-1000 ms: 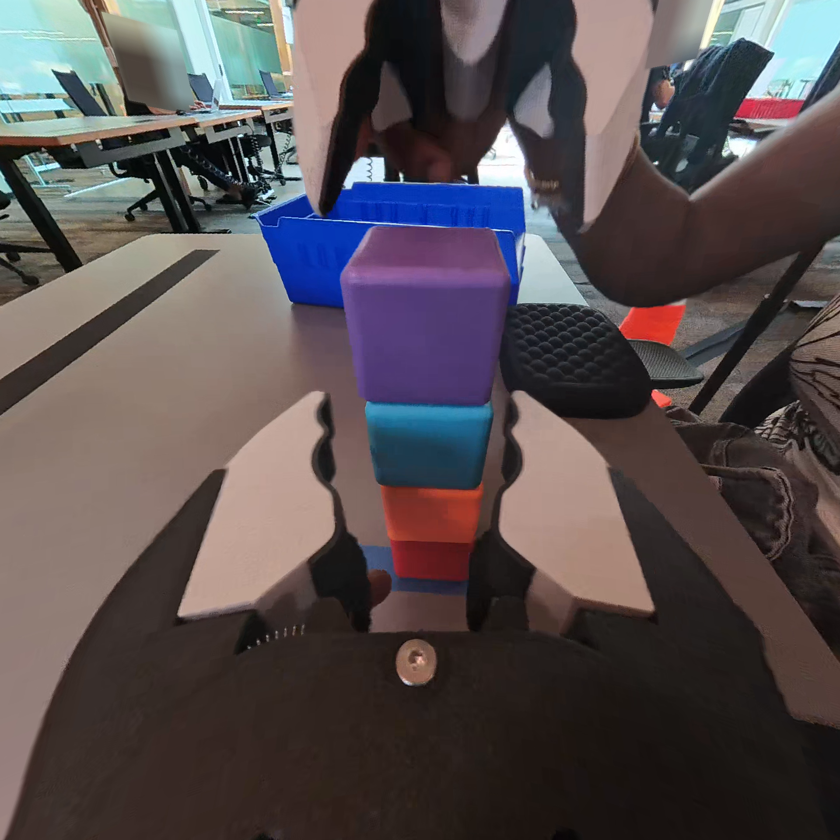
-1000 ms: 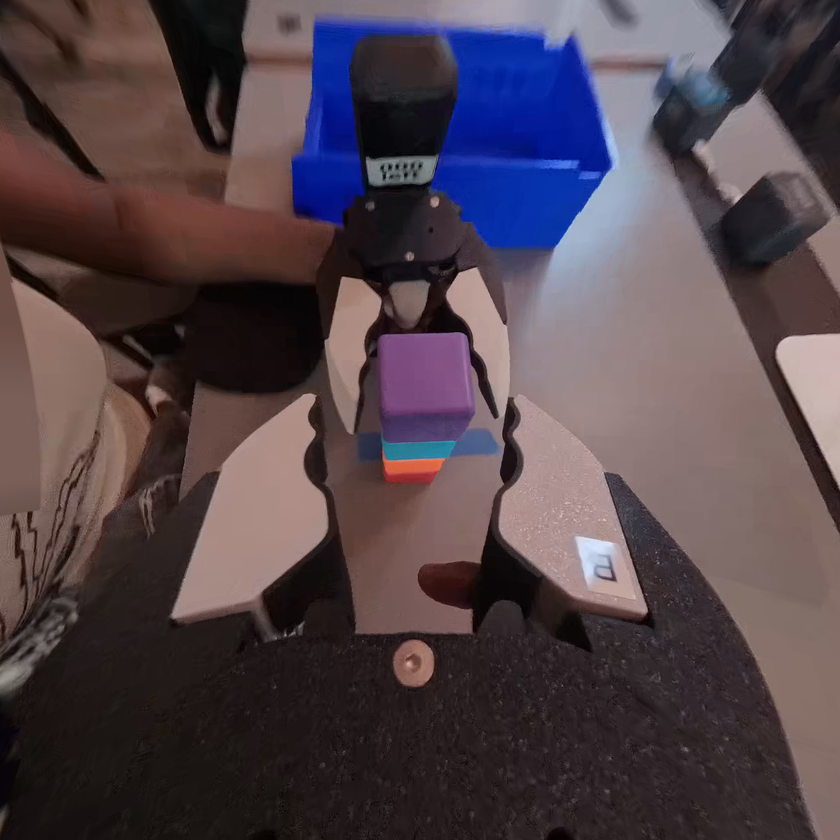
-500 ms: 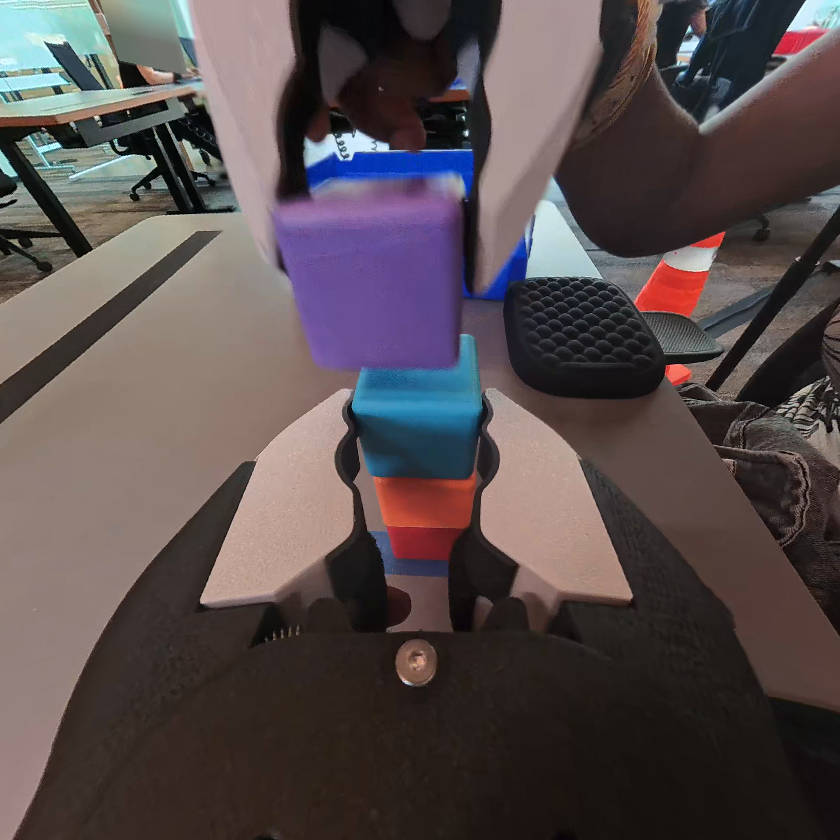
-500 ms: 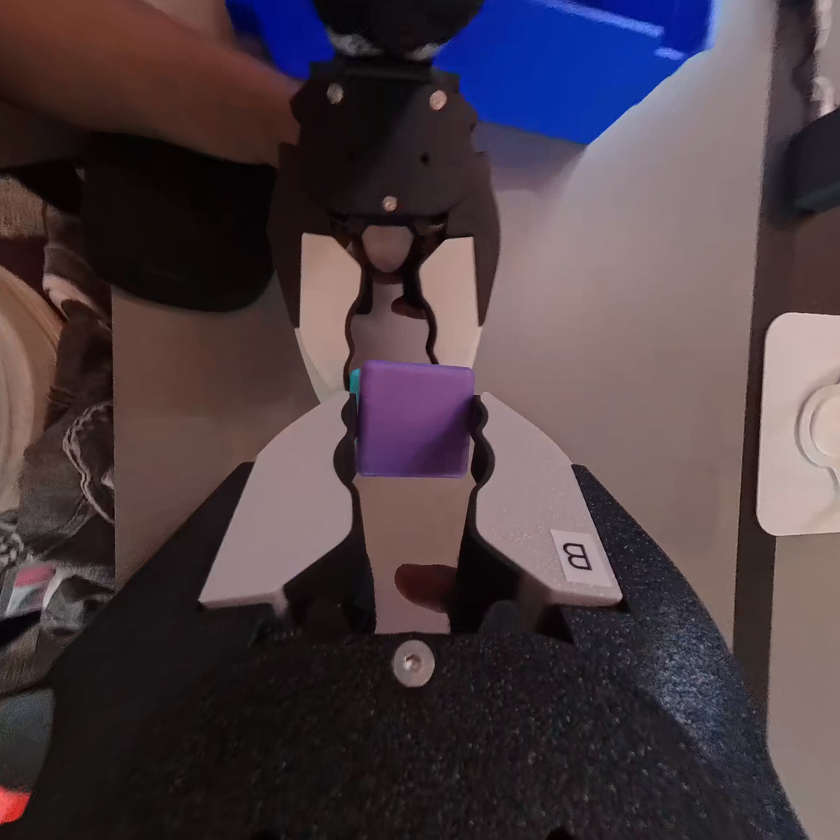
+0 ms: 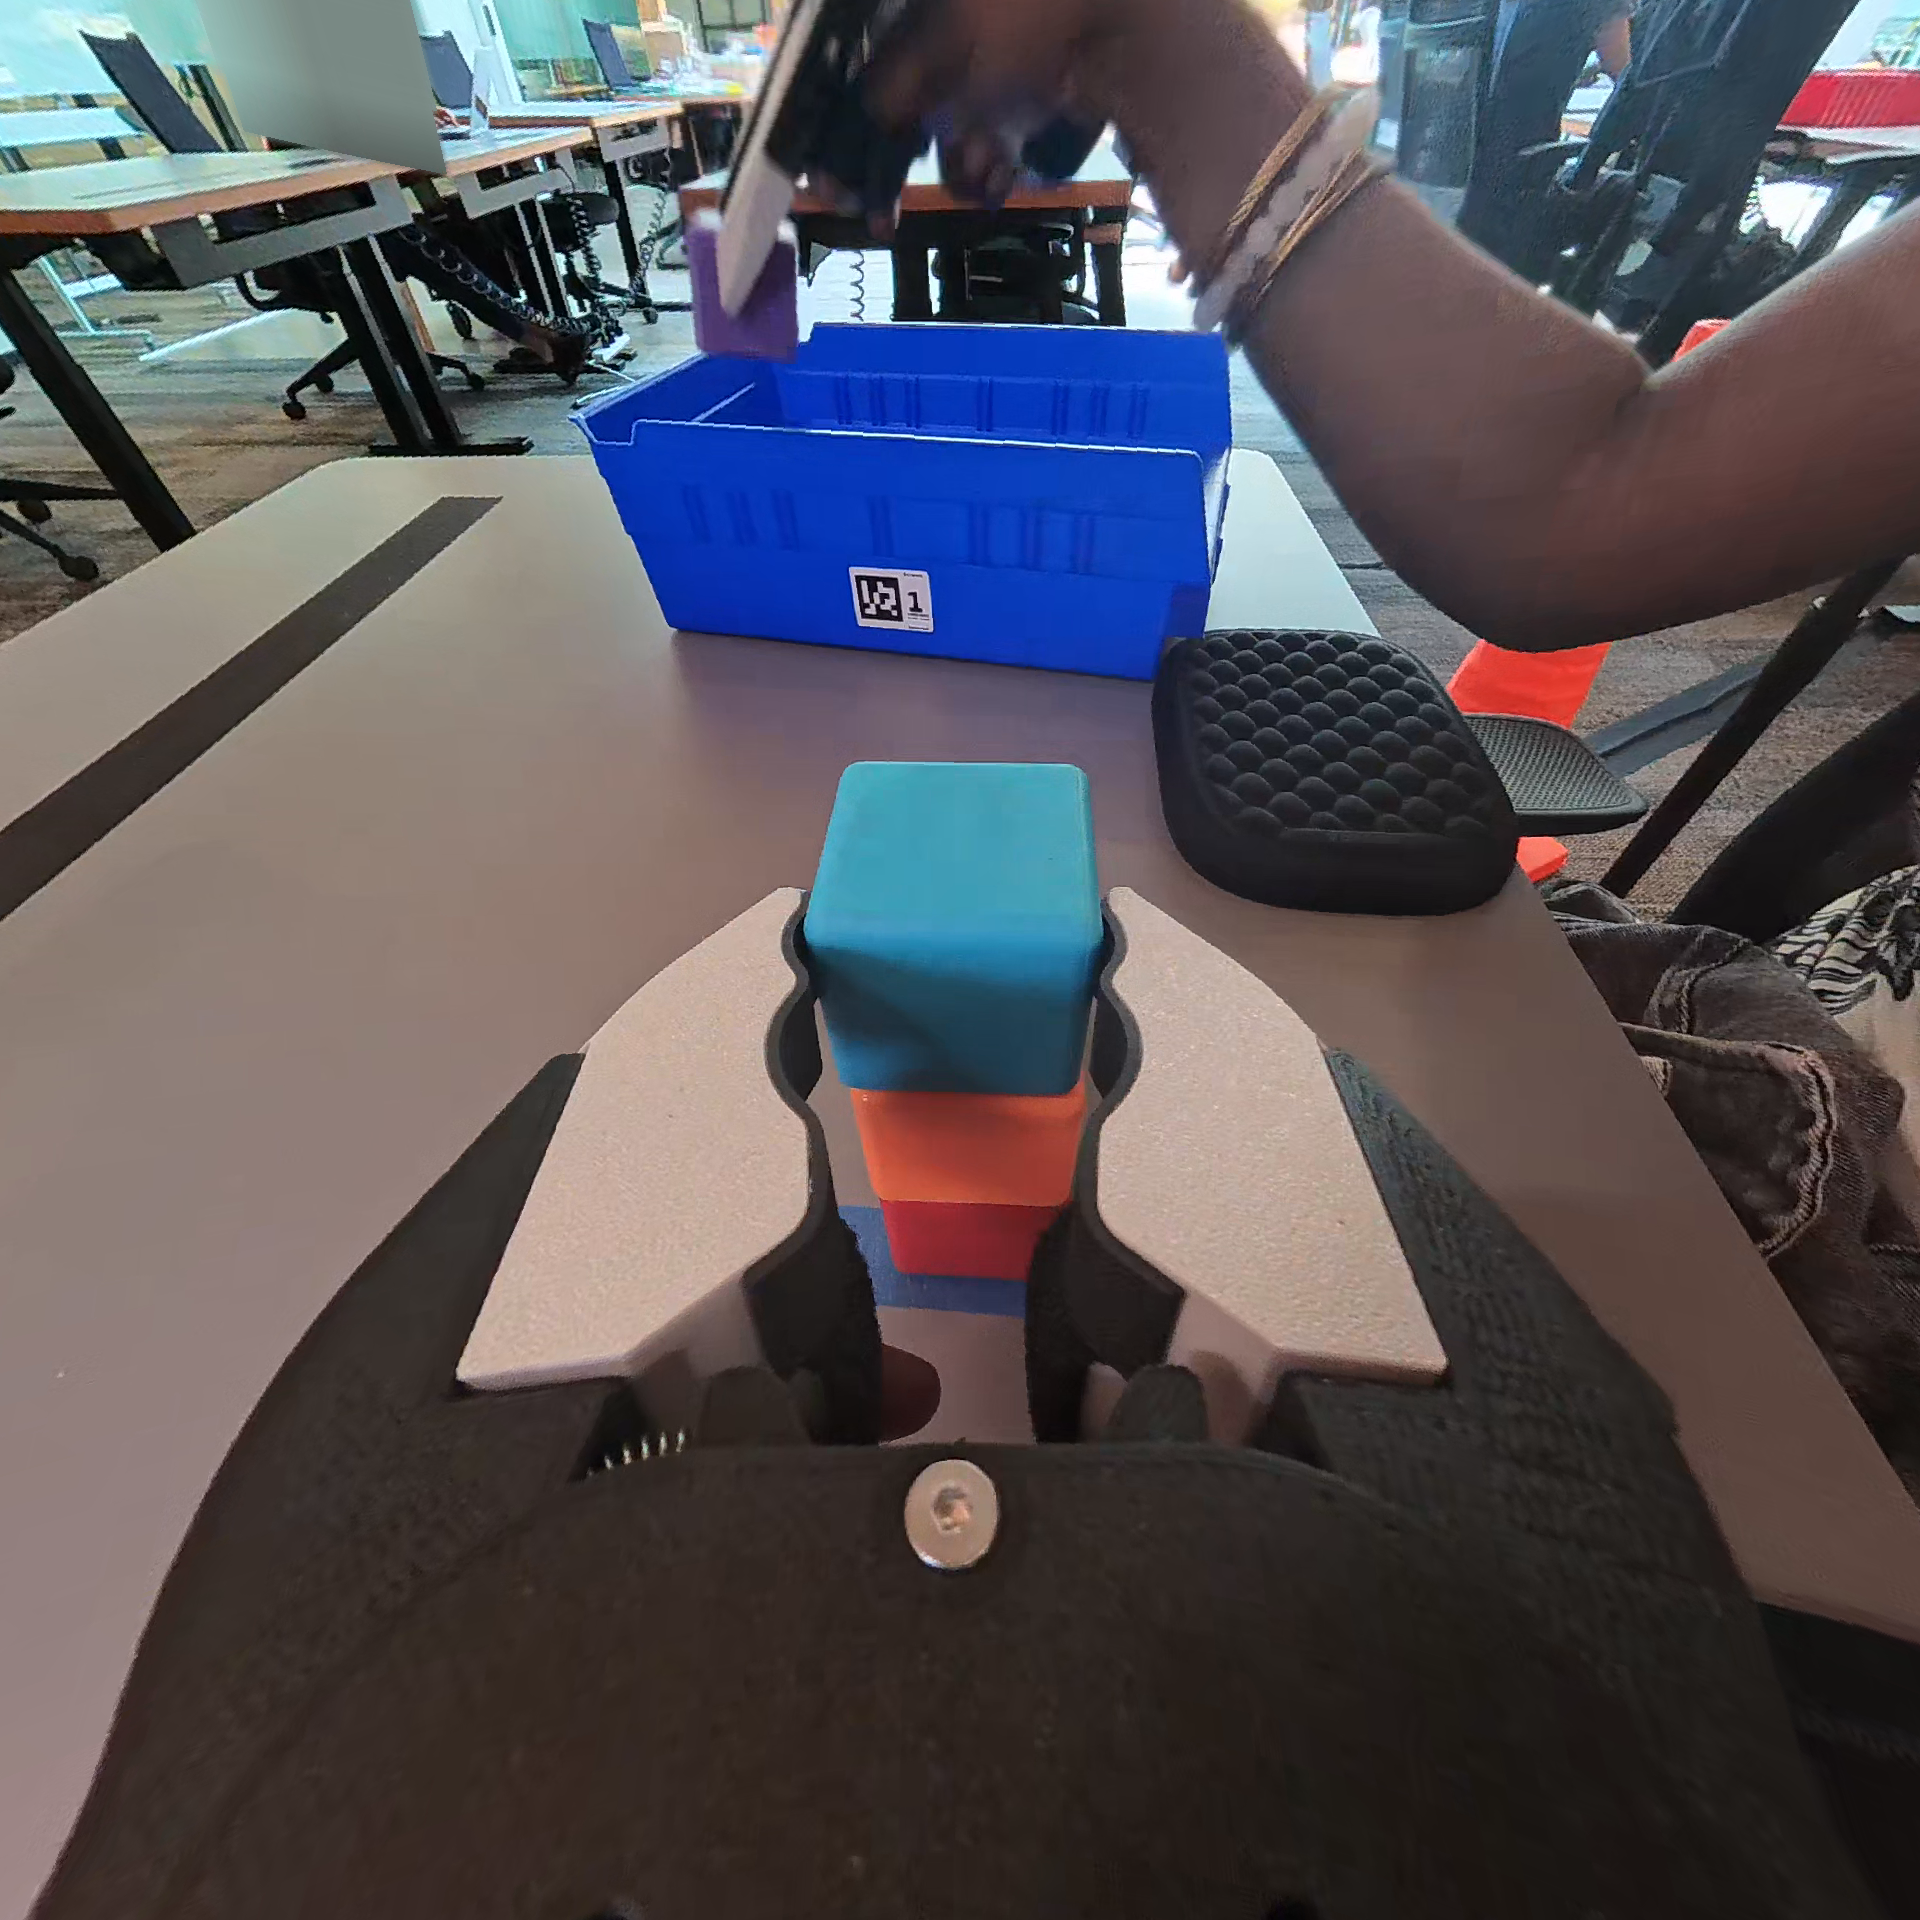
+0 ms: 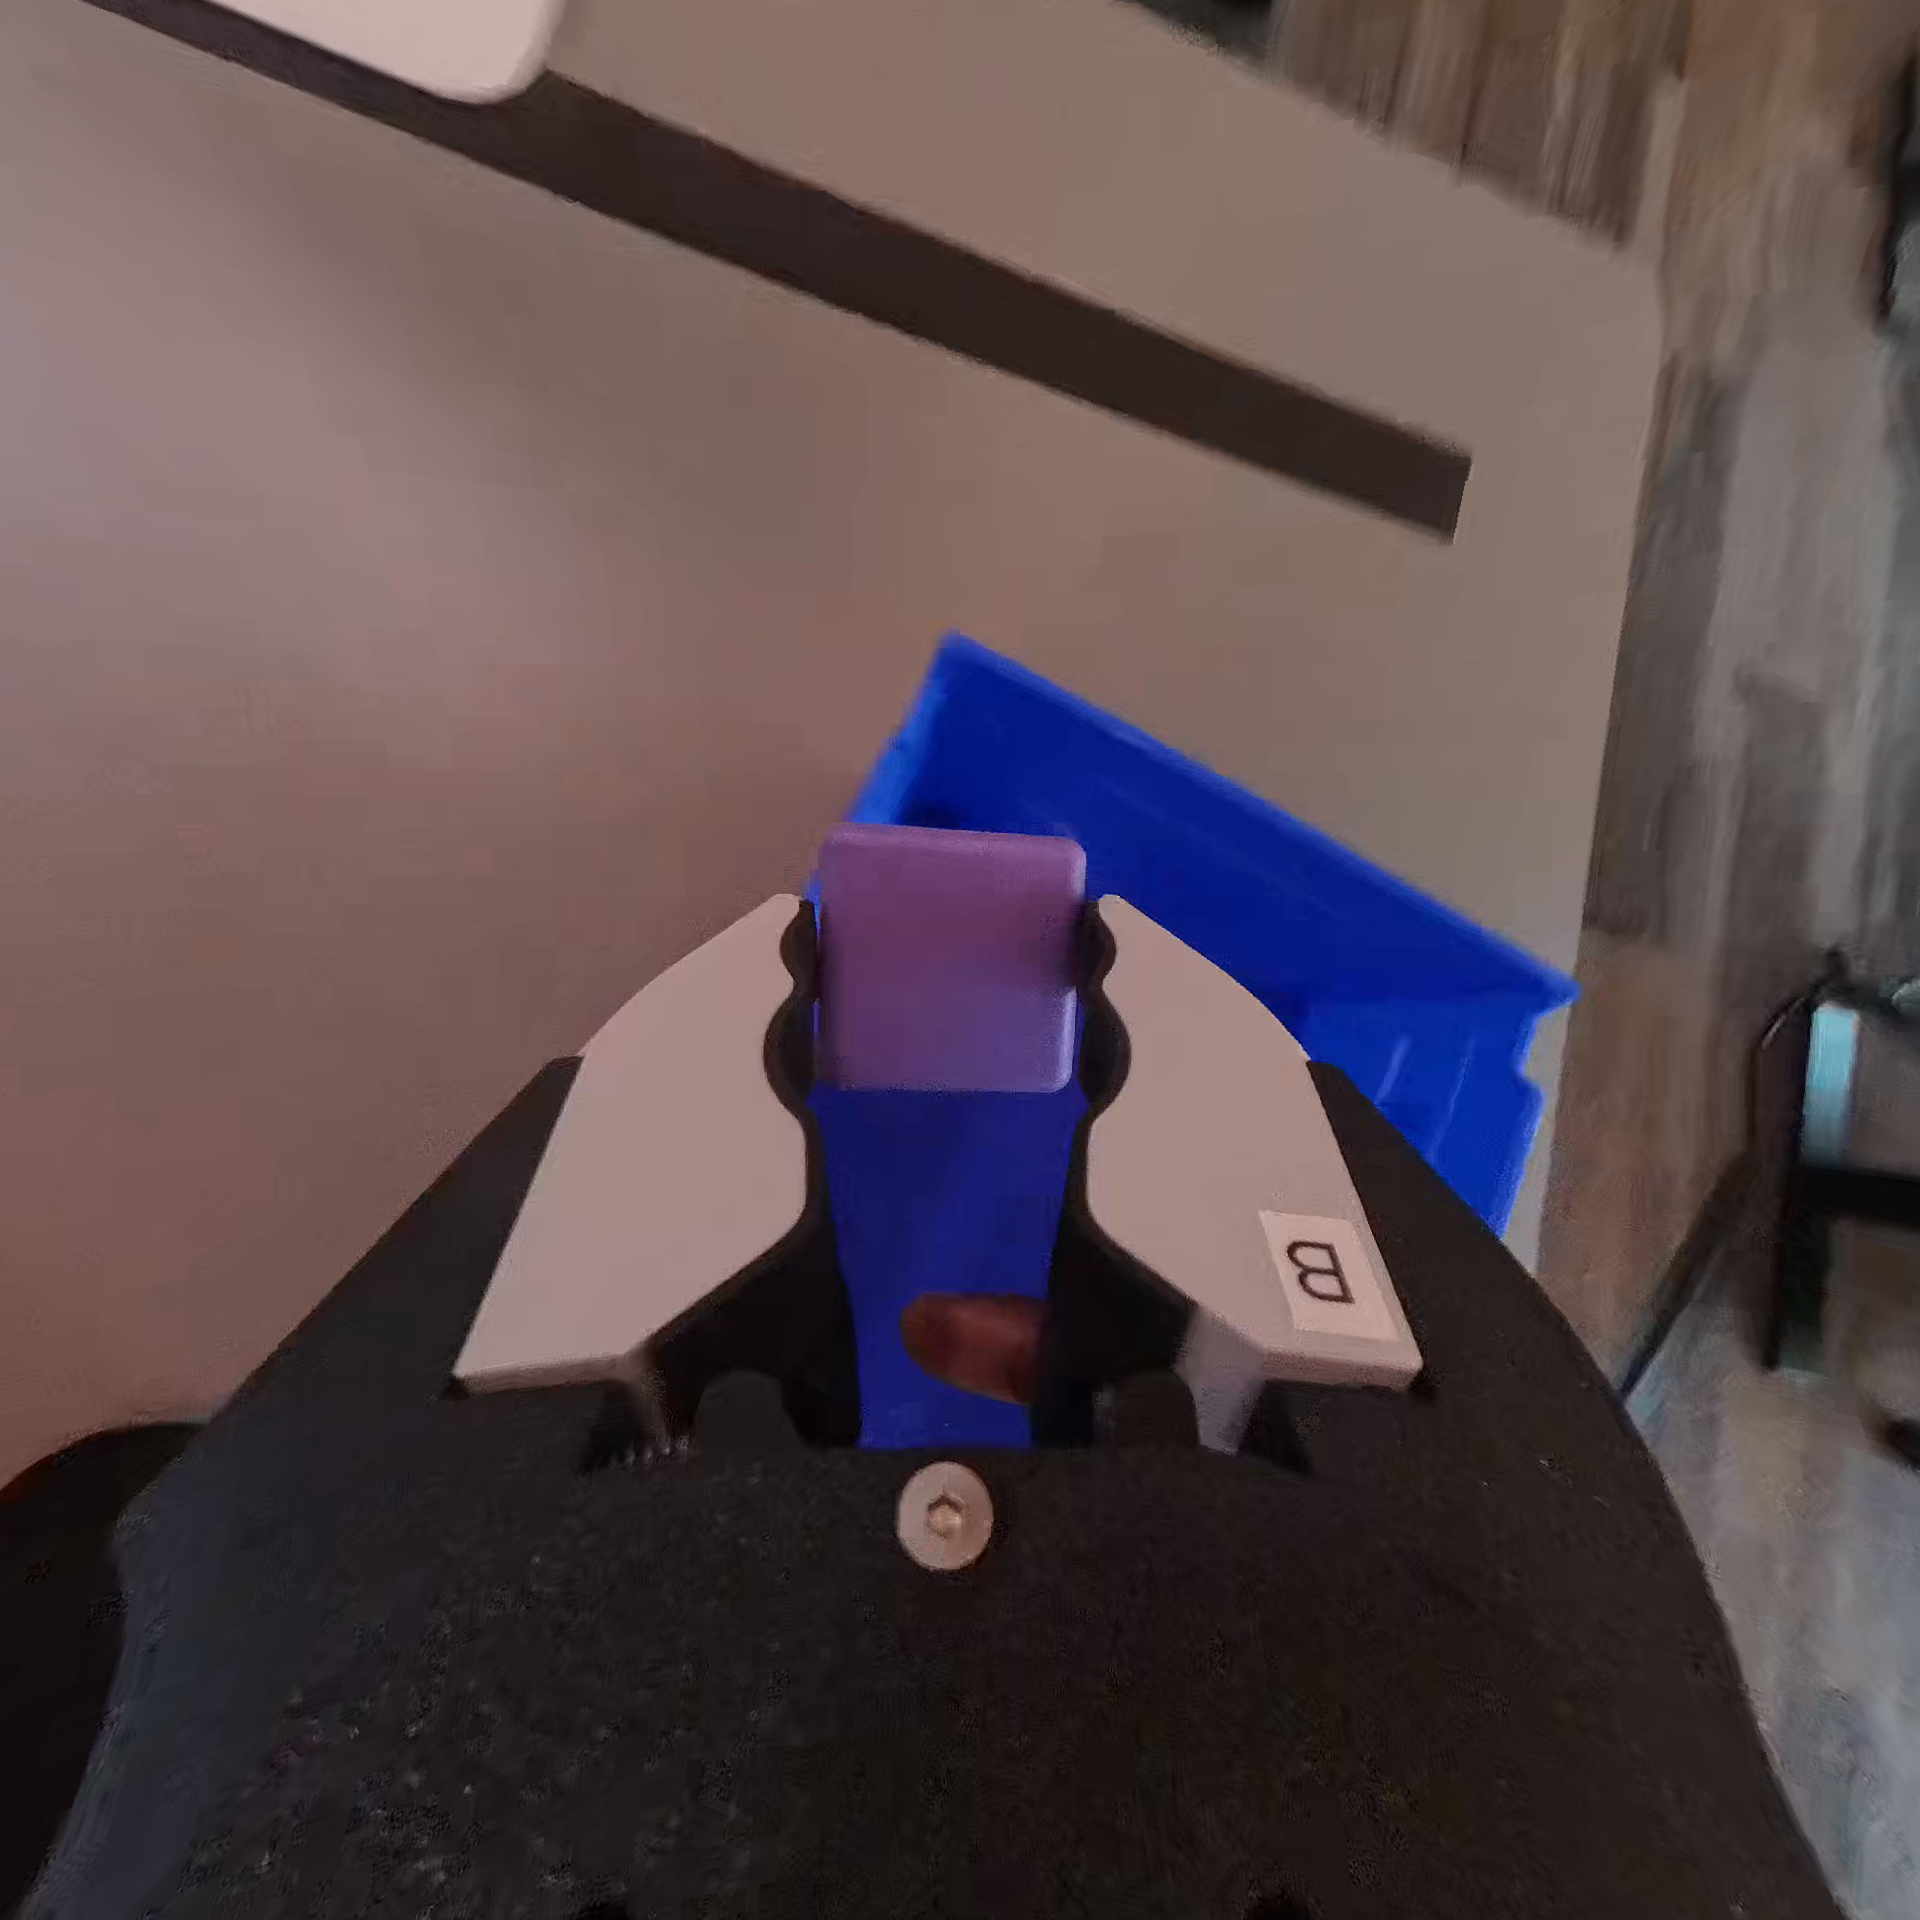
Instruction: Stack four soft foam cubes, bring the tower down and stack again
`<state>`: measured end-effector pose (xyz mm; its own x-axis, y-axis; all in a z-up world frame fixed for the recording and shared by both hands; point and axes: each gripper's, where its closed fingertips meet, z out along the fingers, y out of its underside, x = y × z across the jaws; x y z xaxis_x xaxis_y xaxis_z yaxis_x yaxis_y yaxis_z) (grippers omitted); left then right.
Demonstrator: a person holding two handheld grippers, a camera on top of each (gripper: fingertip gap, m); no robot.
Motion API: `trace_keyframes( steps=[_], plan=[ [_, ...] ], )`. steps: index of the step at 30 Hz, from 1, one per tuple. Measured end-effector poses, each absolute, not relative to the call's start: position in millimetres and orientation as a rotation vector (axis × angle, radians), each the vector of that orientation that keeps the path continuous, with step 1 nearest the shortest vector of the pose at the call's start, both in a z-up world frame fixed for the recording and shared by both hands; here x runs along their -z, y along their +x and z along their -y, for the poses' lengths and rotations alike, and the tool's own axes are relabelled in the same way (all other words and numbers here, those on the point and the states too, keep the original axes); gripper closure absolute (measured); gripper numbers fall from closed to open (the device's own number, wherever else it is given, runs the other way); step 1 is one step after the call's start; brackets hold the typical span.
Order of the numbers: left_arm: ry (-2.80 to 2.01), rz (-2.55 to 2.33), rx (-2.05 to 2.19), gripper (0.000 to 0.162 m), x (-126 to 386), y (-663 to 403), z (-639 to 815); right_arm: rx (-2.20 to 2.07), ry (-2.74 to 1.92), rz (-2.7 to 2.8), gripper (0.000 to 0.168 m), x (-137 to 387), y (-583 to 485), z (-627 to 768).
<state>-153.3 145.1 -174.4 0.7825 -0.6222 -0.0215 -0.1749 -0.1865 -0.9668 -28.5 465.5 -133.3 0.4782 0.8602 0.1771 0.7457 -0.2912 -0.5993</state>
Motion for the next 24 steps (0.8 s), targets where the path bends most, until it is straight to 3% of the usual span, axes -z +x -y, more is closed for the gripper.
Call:
trace_keyframes(
  steps=[6, 13, 14, 15, 17, 18, 24],
  plan=[
    [-1.735, -0.629, 0.455, 0.112, 174, -152, -145, -0.182, -2.353, 1.262, 0.121, 227, -12, -512],
    [-1.721, -0.636, 0.459, 0.112, 174, -152, -145, -0.065, -2.41, 1.289, 0.119, 260, -10, -515],
    [-1.721, -0.64, 0.455, 0.112, 174, -152, -145, -0.061, -2.409, 1.287, 0.119, 257, -9, -513],
    [-1.725, -0.644, 0.44, 0.109, 175, -152, -146, -0.073, -2.398, 1.27, 0.107, 251, -9, -512],
    [-1.736, -0.625, 0.427, 0.078, 176, -154, -148, -0.121, -2.342, 1.205, 0.098, 225, -12, -510],
    [-1.75, -0.625, 0.439, 0.074, 178, -153, -147, -0.137, -2.3, 1.176, 0.096, 207, -14, -507],
    [-1.877, -0.684, 0.463, 0.074, 211, -149, -149, -0.496, -1.719, 1.529, 0.099, 88, -95, -400]
  ],
)
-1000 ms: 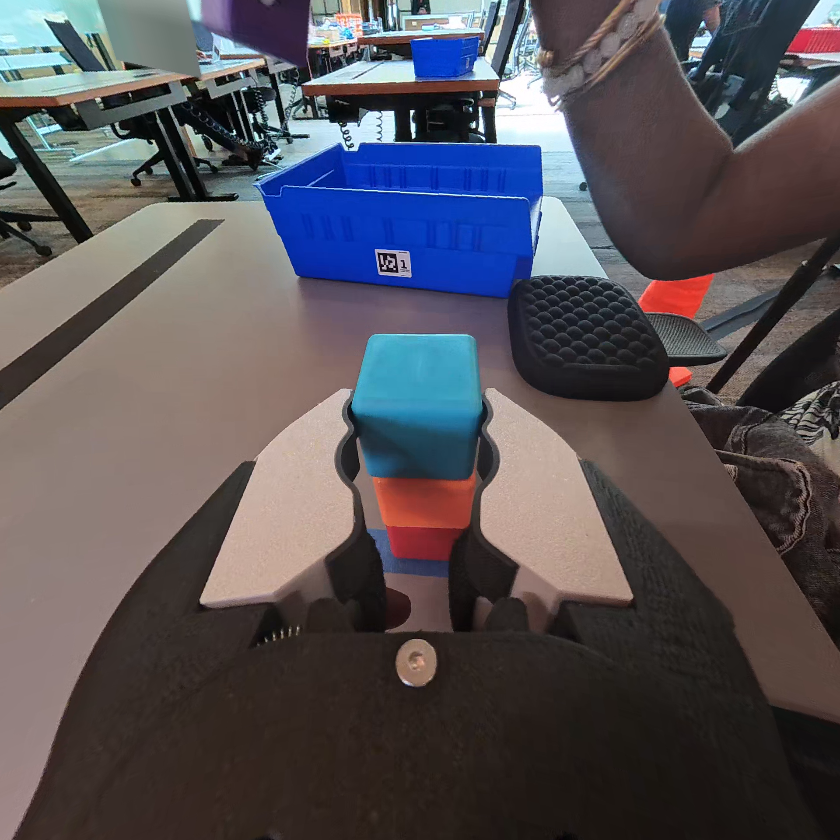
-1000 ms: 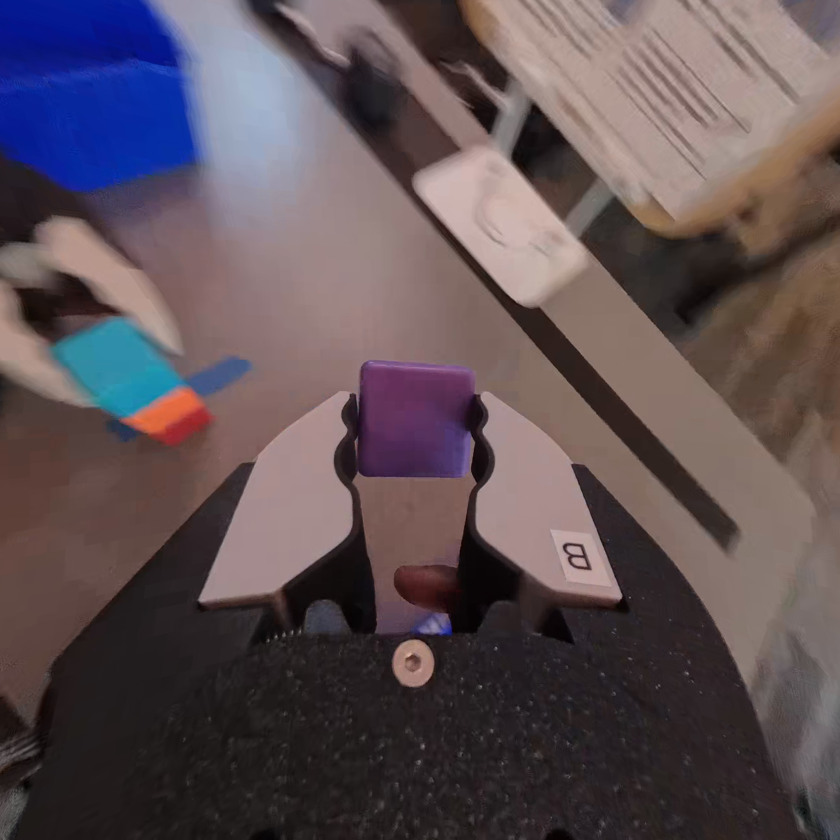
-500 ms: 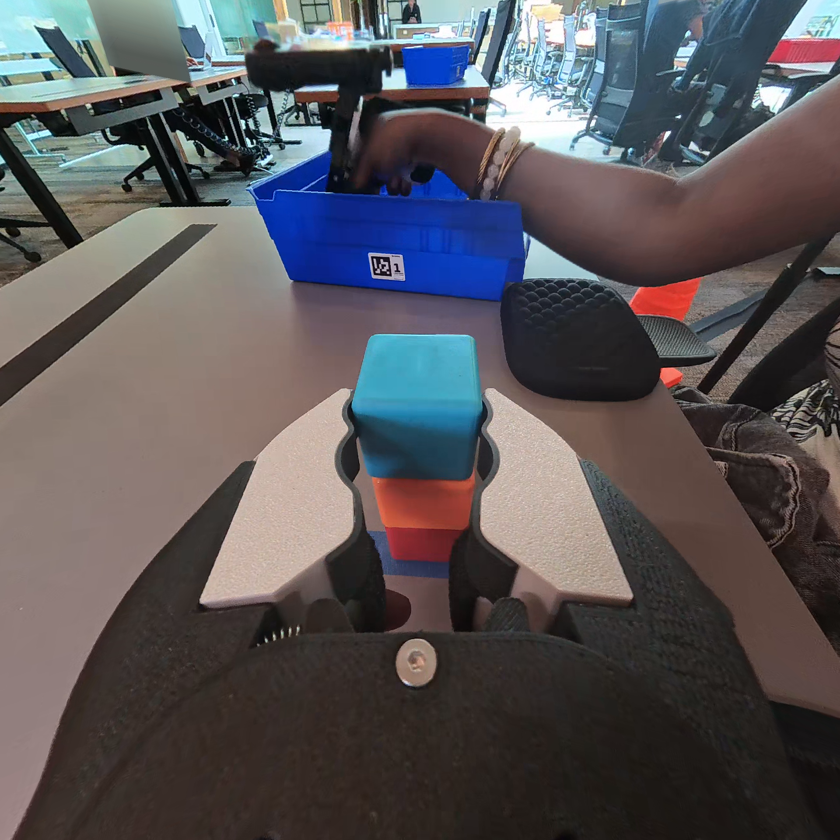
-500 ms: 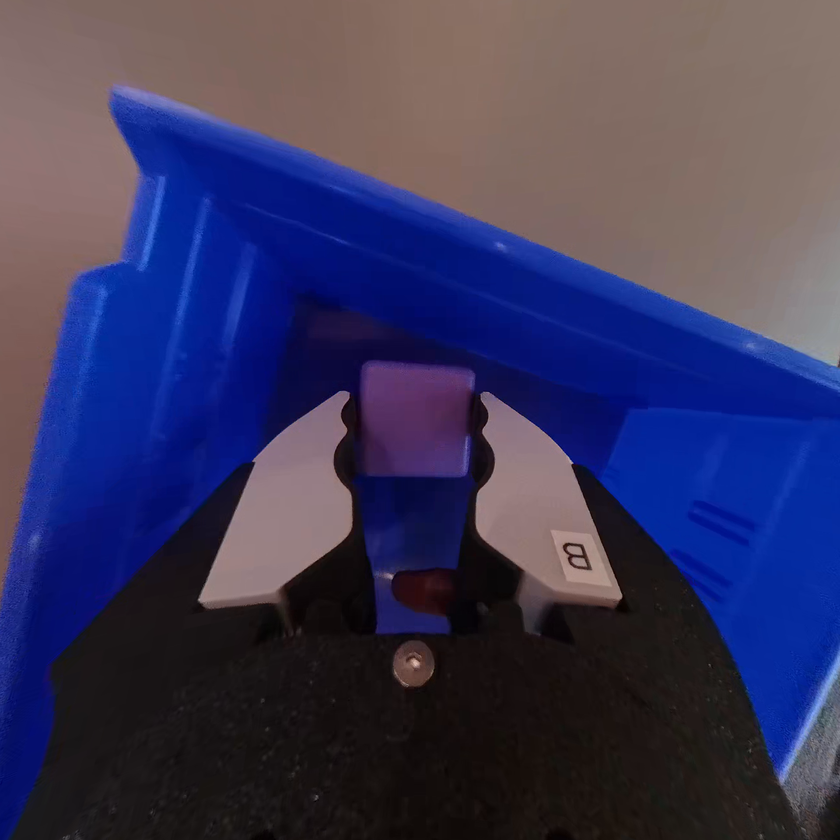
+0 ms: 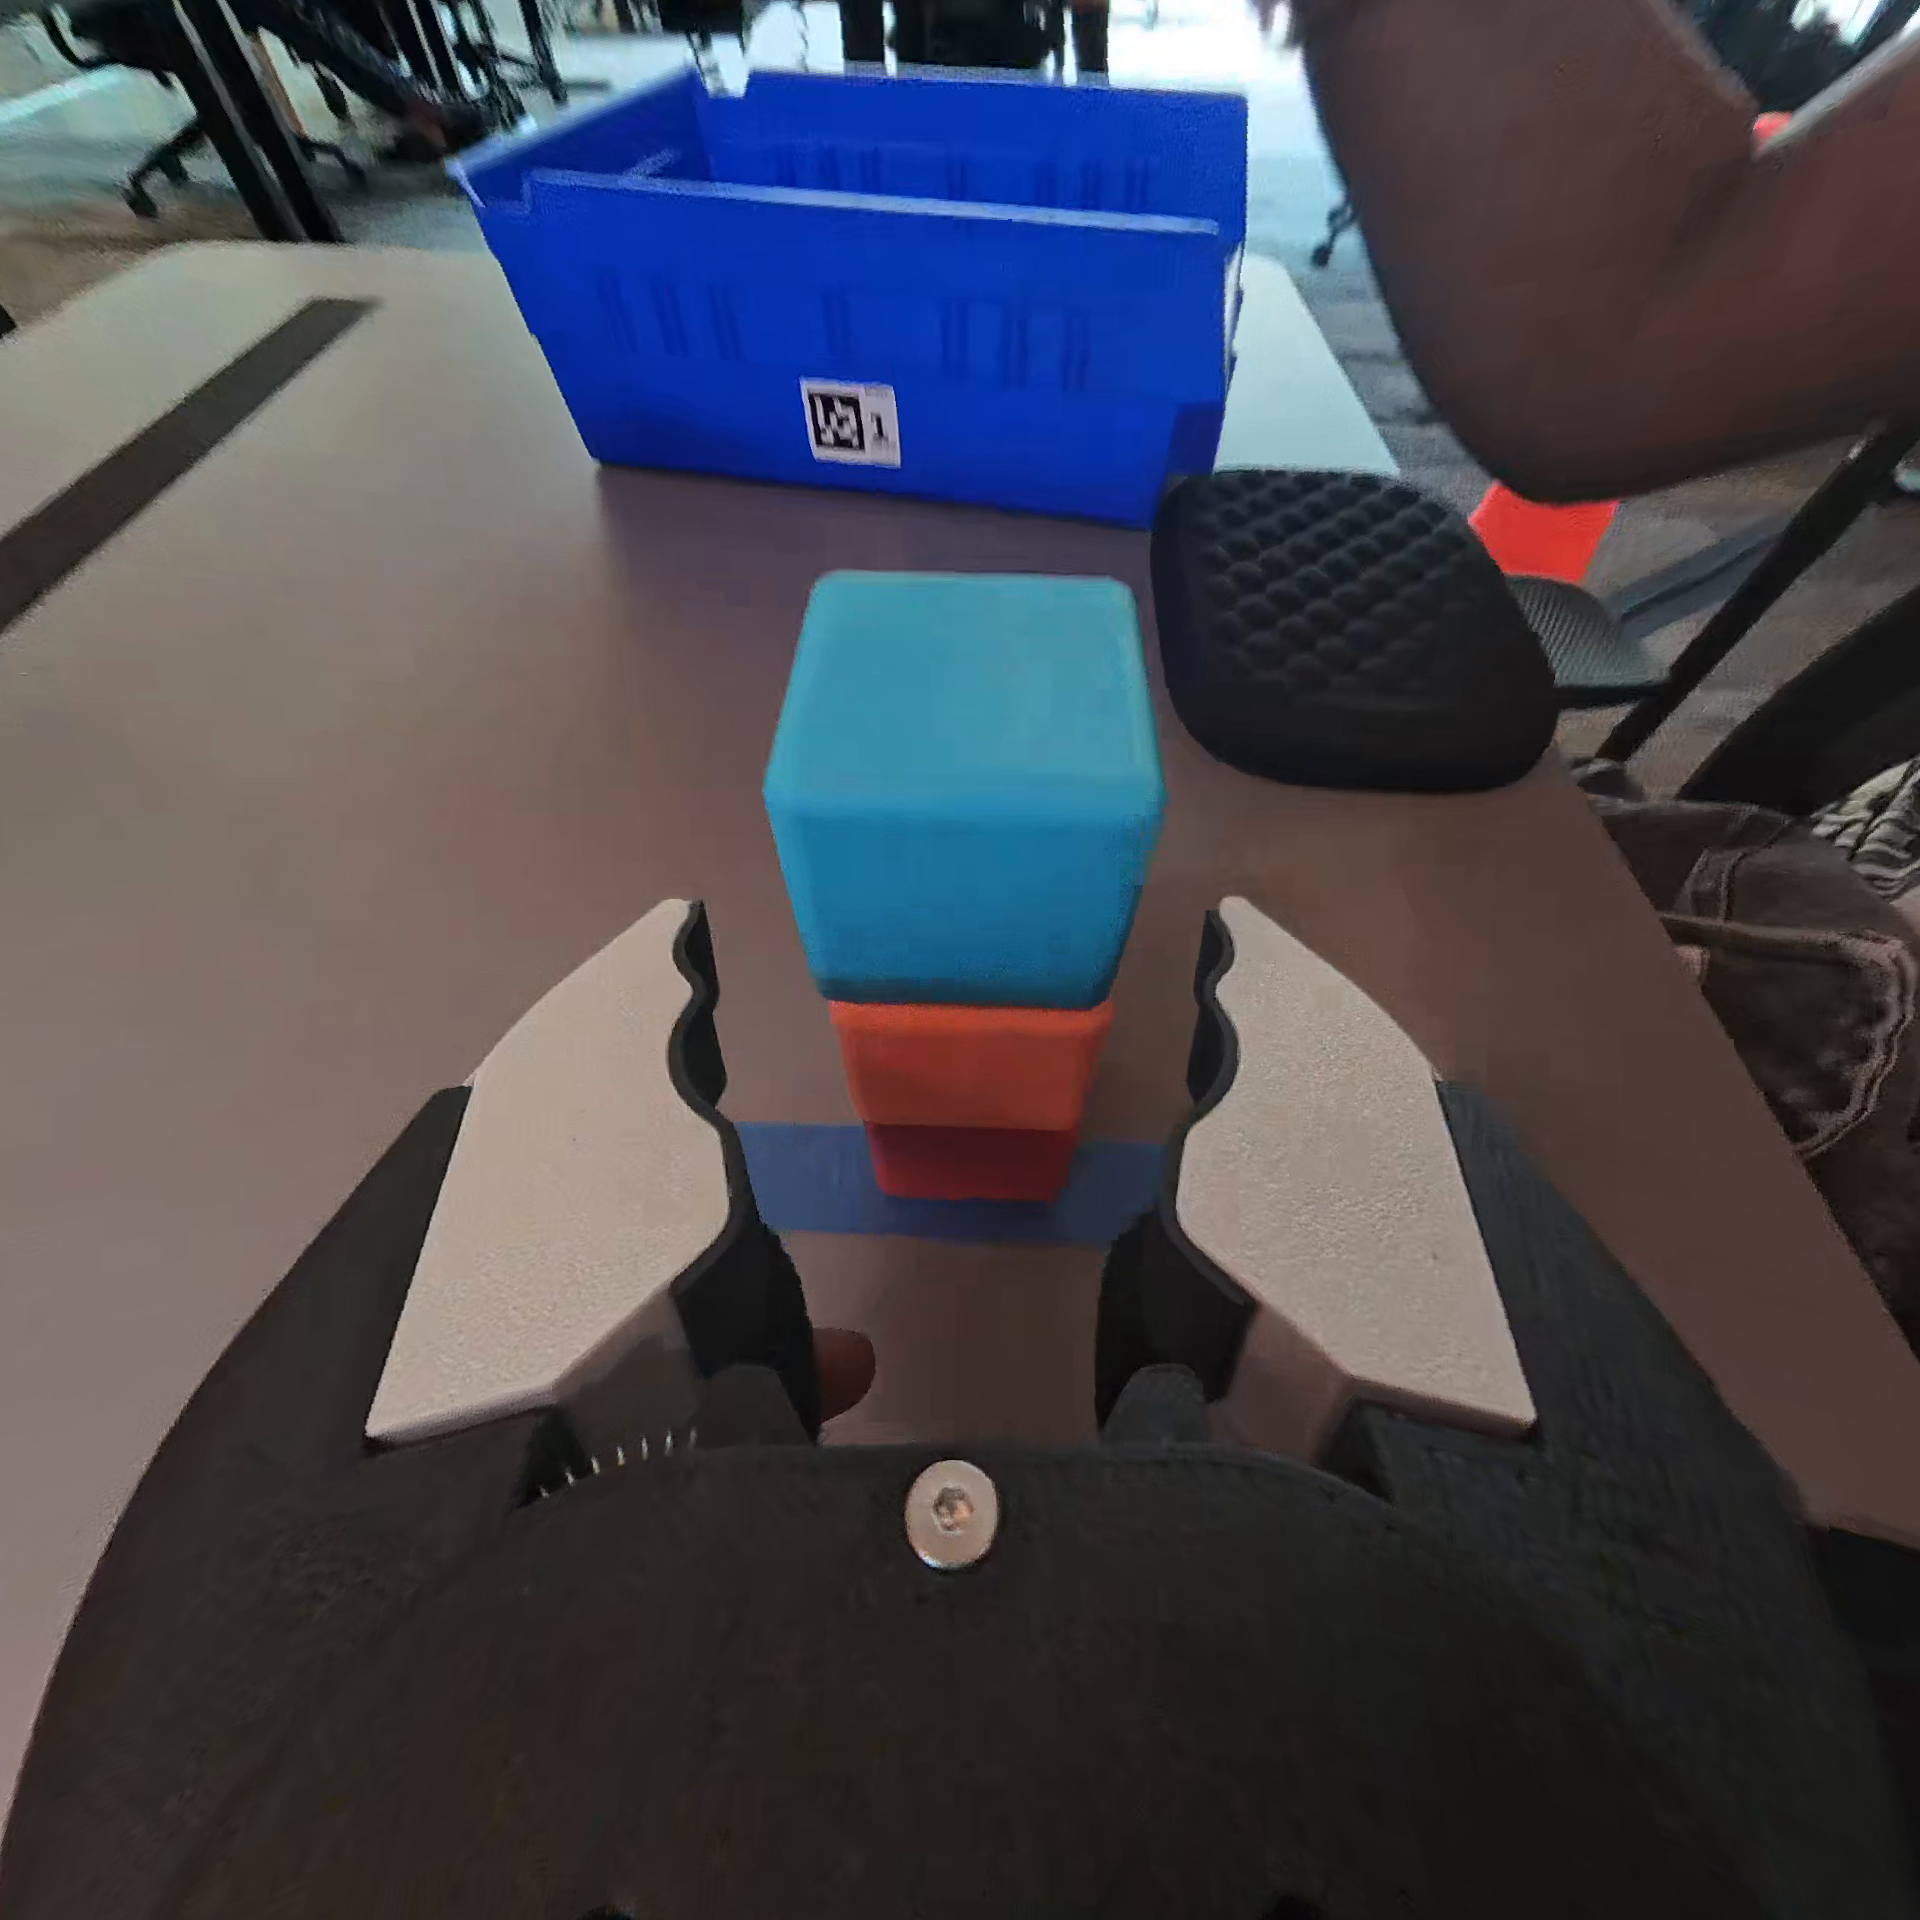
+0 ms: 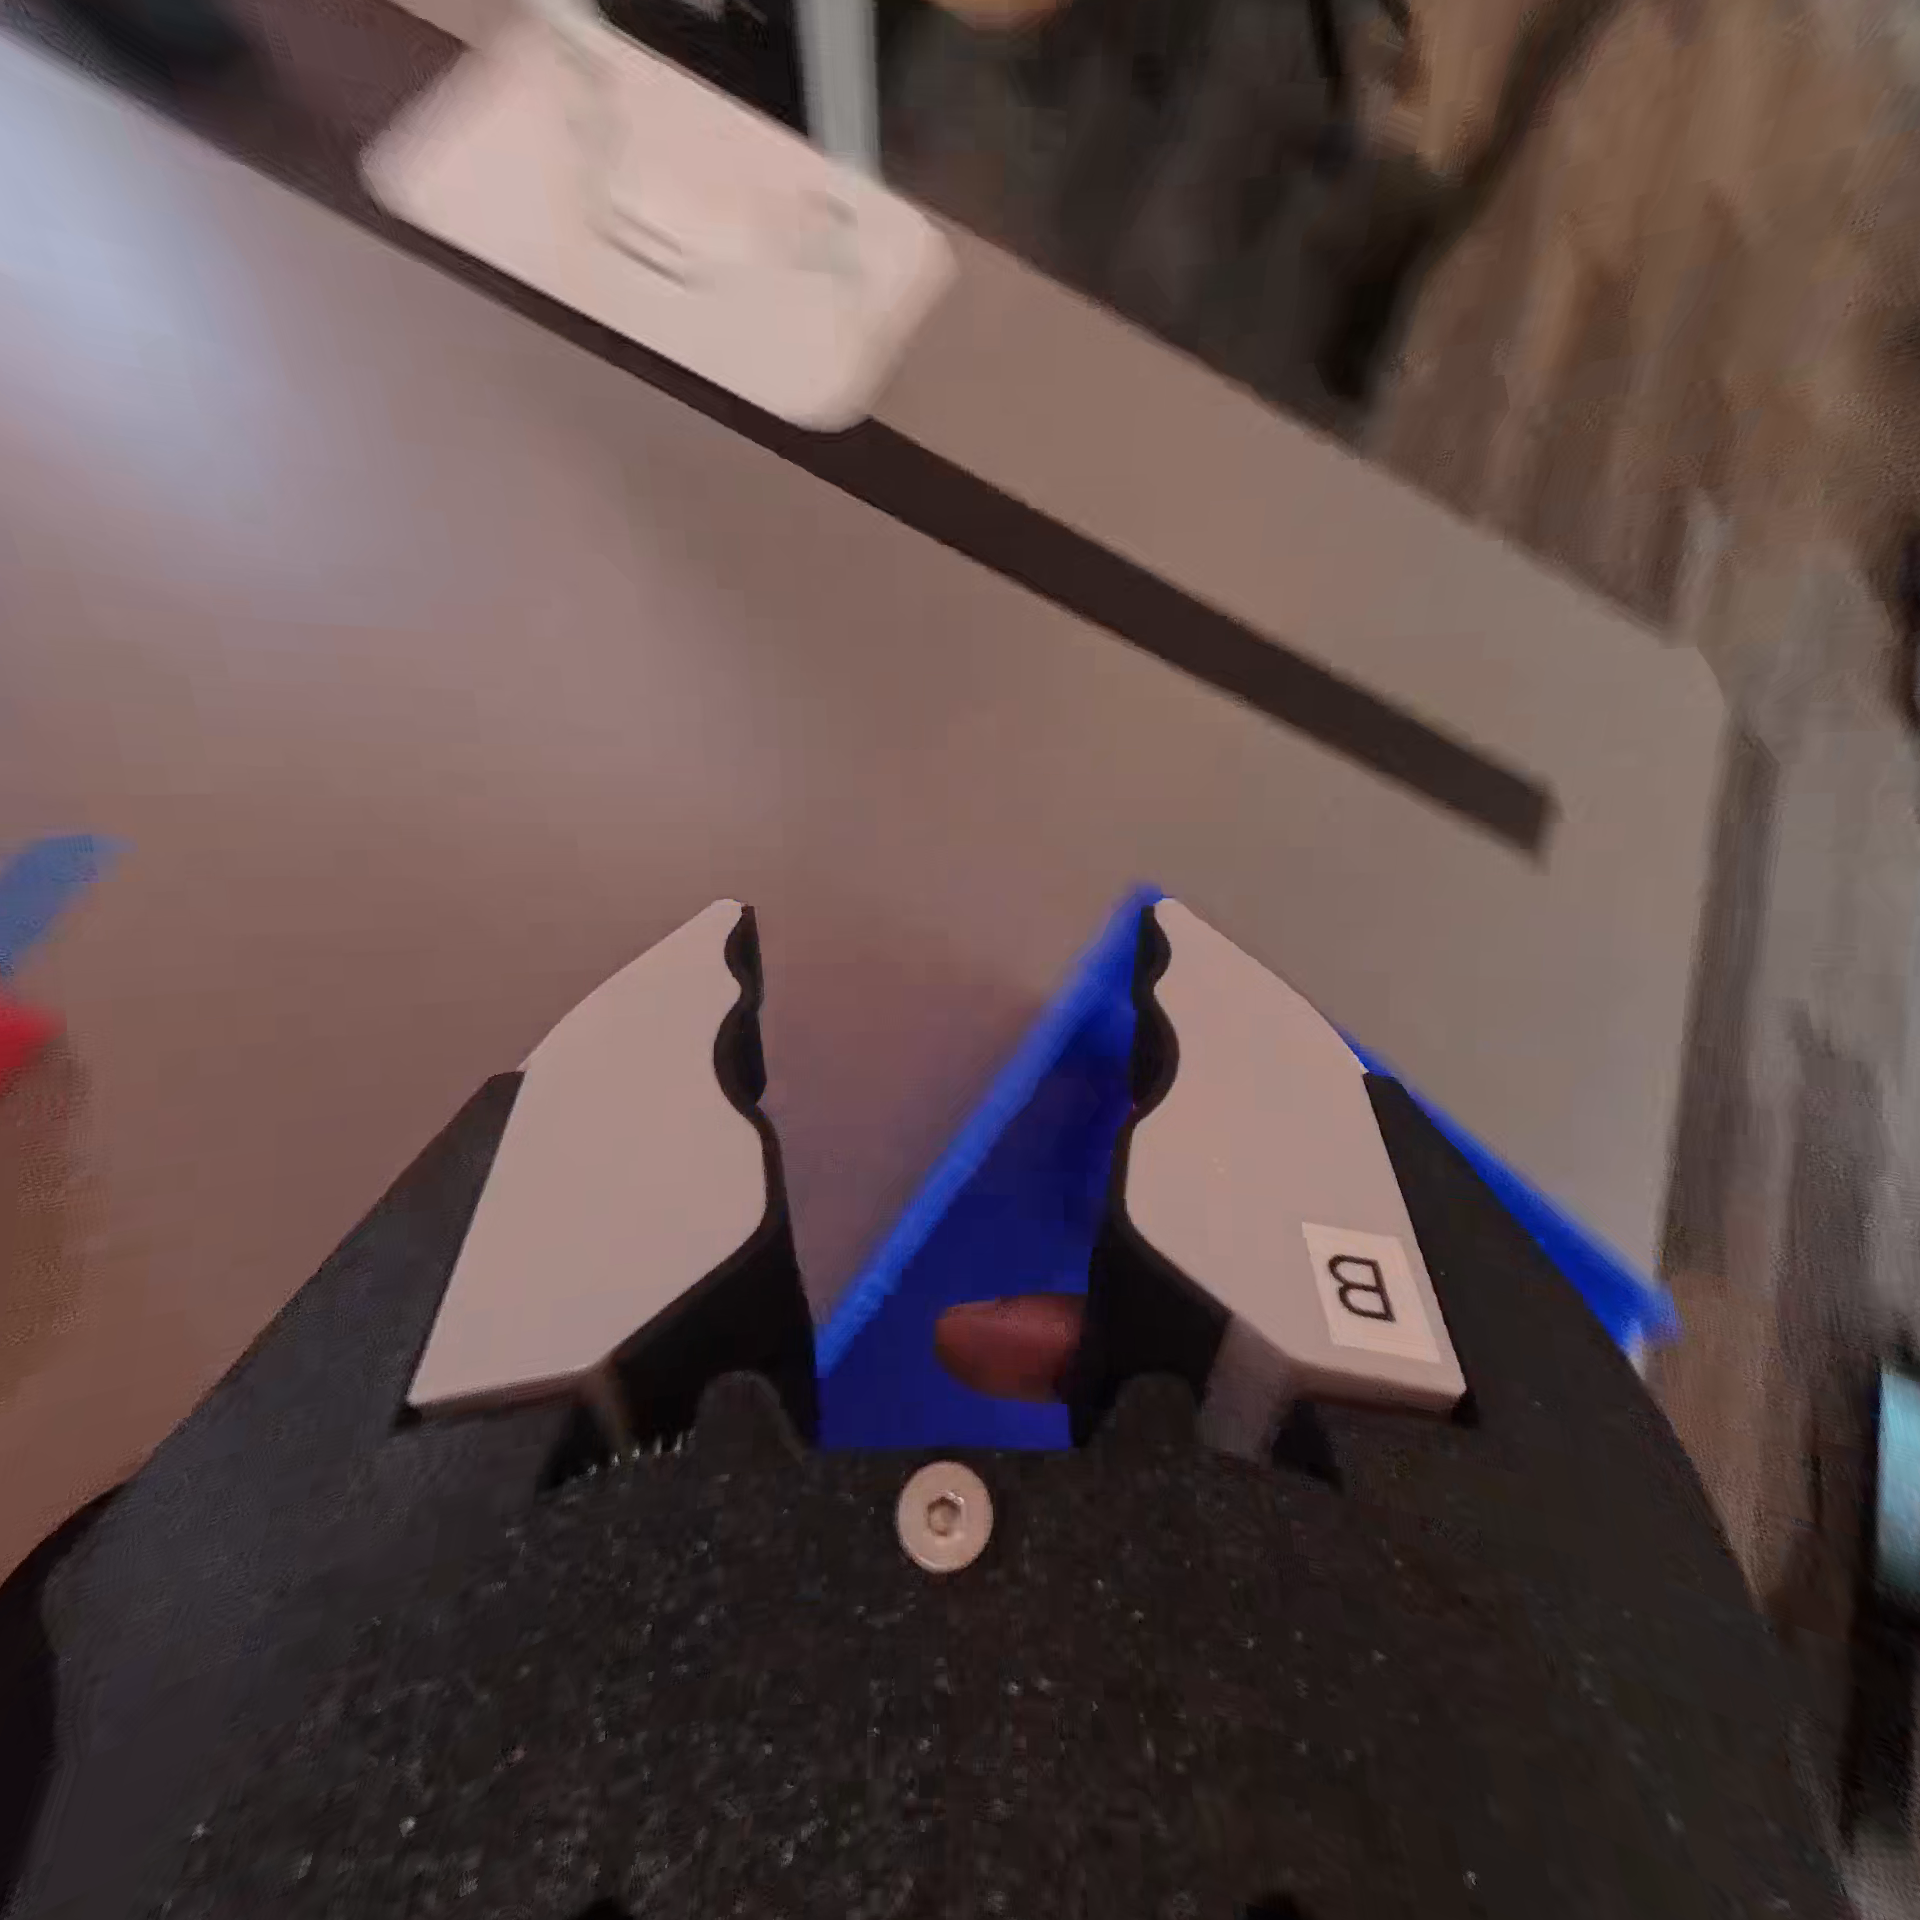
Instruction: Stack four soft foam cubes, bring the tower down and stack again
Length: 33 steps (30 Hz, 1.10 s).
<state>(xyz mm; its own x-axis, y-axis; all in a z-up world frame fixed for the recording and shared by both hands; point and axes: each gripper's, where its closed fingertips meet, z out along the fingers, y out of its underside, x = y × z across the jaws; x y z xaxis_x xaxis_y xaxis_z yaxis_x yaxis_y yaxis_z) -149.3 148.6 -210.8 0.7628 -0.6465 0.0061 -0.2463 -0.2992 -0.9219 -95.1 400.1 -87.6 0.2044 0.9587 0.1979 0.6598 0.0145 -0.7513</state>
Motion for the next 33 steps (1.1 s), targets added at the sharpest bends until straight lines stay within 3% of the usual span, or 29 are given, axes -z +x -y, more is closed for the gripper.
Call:
trace_keyframes(
  steps=[3, 5, 8, 13, 15, 21, 25, 29, 33],
  plan=[
    [-1.92, -0.703, 0.459, 0.076, 224, -145, -152, -0.955, -1.312, 1.889, 0.108, 57, -149, -272],
    [-1.921, -0.719, 0.477, 0.082, 227, -141, -151, -1.101, -1.149, 2.122, 0.109, 64, -162, -207],
    [-1.905, -0.738, 0.477, 0.104, 227, -140, -151, -0.99, -1.049, 2.449, 0.101, 108, -166, -158],
    [-1.922, -0.748, 0.48, 0.105, 228, -139, -151, -0.673, -1.013, 2.733, 0.1, 174, -162, -137],
    [-1.928, -0.756, 0.478, 0.105, 228, -138, -150, -0.636, -0.974, 2.766, 0.114, 185, -162, -131],
    [-1.959, -0.755, 0.486, 0.105, 230, -137, -149, -0.636, -0.947, 2.677, 0.119, 175, -165, -132],
    [-1.96, -0.765, 0.464, 0.105, 230, -135, -150, -0.795, -1.051, 2.338, 0.119, 109, -175, -158],
    [-1.965, -0.766, 0.462, 0.105, 230, -135, -150, -0.646, -1.322, 1.915, 0.119, 58, -146, -250],
    [-1.973, -0.768, 0.457, 0.105, 231, -136, -150, -0.334, -1.746, 1.44, 0.119, 65, -61, -383]
  ],
)
